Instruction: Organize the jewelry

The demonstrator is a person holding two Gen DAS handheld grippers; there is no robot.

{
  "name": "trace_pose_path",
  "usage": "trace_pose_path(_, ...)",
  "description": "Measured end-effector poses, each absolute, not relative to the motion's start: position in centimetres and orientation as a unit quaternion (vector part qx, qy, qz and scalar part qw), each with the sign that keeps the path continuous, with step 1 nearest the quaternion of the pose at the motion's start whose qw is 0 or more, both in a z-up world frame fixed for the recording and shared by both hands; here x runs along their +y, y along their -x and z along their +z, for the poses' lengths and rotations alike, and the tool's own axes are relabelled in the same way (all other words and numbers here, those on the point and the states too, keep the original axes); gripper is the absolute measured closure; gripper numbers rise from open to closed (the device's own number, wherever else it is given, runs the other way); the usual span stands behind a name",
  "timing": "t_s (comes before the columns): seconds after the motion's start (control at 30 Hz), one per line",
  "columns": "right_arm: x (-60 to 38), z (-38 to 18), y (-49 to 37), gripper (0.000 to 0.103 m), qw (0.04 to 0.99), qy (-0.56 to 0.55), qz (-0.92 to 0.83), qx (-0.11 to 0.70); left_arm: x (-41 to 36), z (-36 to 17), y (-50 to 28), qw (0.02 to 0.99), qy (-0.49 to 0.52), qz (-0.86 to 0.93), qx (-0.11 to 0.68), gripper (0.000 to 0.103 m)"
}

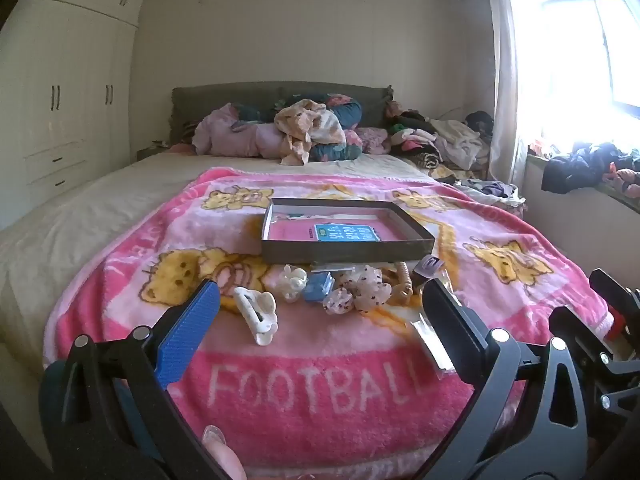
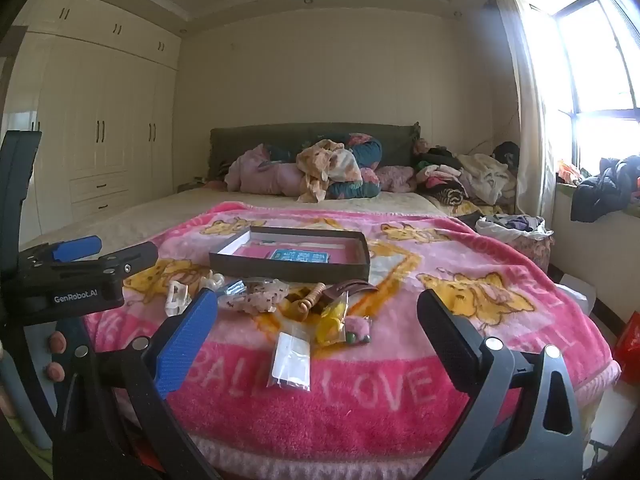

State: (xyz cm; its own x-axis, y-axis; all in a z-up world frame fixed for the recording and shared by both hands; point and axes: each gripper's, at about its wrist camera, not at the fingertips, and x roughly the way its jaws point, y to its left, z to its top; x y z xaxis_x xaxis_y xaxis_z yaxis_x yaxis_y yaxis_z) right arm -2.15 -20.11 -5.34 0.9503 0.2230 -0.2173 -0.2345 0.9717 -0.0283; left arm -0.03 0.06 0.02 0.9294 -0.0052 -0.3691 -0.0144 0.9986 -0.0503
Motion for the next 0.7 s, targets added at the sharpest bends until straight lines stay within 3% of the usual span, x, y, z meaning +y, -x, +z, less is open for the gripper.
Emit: trace_pose_path(0.7,-20.16,-5.33,2.03,0.006,0.987,0.024,0.116,0.111,0.07,0.07,-0.20,0.981,0.022,0.003,0.191,0.010)
